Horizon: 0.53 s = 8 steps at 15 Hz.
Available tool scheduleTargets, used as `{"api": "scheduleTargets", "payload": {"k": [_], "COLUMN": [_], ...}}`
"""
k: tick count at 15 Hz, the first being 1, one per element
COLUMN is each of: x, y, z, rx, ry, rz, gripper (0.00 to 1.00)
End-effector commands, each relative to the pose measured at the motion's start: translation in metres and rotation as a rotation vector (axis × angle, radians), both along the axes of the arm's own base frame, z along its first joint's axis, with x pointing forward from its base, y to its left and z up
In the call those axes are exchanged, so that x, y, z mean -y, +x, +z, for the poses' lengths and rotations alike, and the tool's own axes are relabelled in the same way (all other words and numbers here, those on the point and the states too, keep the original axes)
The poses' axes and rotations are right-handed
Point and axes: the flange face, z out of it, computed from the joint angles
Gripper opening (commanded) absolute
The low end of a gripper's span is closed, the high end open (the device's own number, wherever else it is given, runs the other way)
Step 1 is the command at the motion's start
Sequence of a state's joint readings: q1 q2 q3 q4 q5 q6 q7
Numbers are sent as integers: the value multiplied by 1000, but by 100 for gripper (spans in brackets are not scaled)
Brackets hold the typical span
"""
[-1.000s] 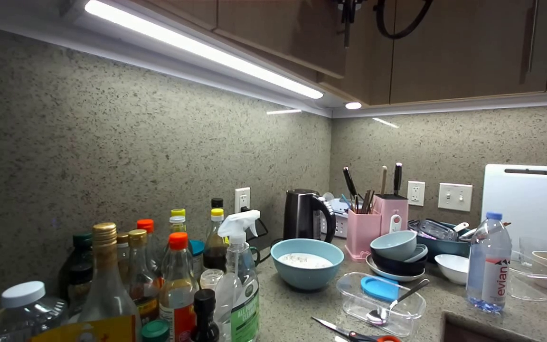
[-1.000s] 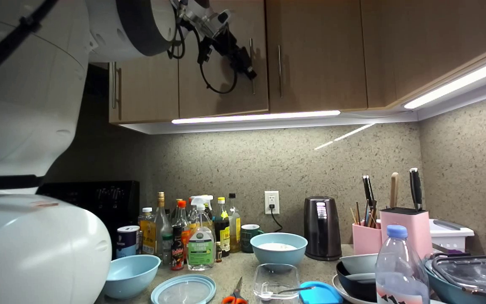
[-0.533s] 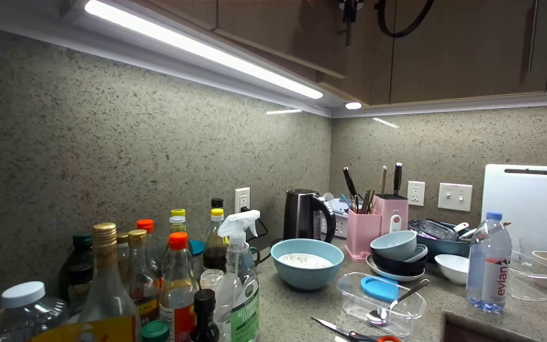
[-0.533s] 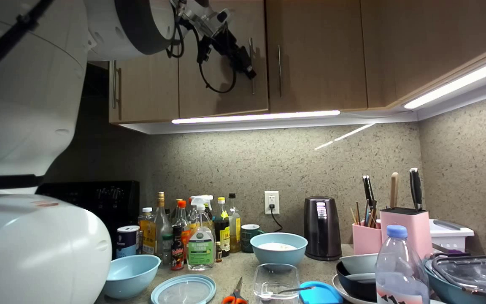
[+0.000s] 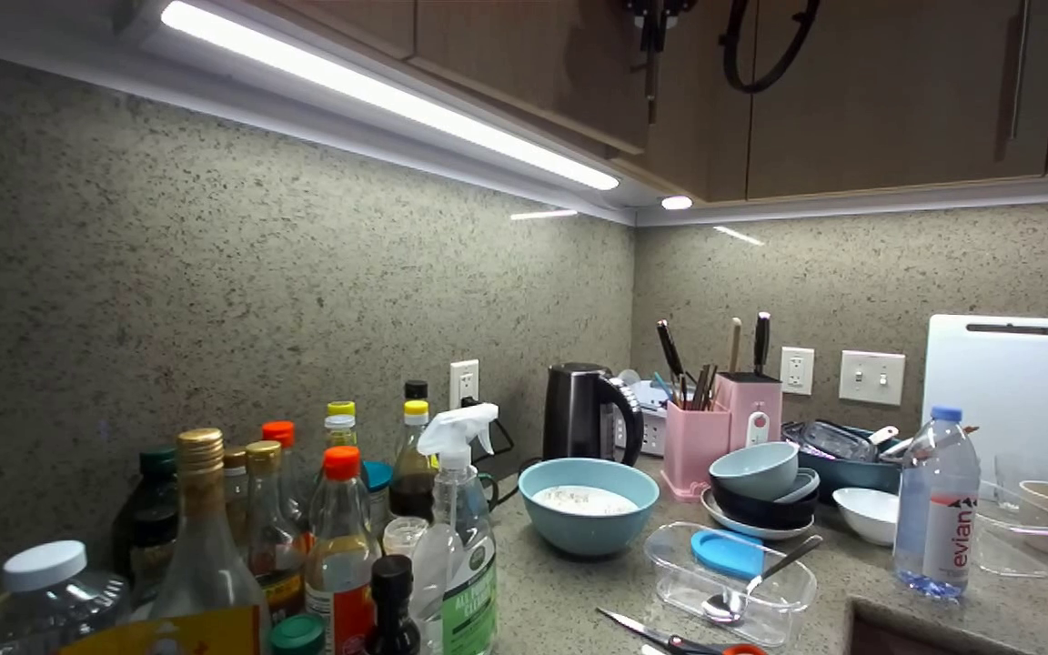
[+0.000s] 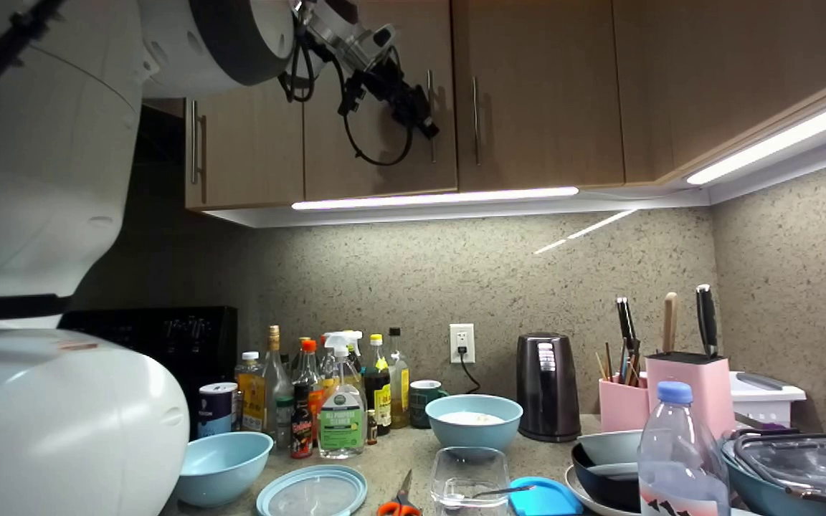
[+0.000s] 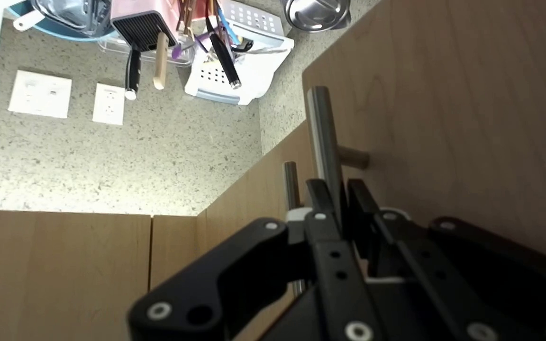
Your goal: Open the left door of the drawer.
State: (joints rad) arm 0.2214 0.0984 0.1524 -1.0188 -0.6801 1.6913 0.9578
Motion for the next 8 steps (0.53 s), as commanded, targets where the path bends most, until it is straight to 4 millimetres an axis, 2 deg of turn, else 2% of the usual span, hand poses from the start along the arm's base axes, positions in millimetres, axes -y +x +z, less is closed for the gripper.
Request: {"api": "scheduleTargets", "payload": {"k": [1,8], "x": [-12,1], "y": [-38,-83], "z": [-1,-19], "rx": [71,160], "ry": [-17,-34], "rz": [37,-1], "gripper": [4,4]}}
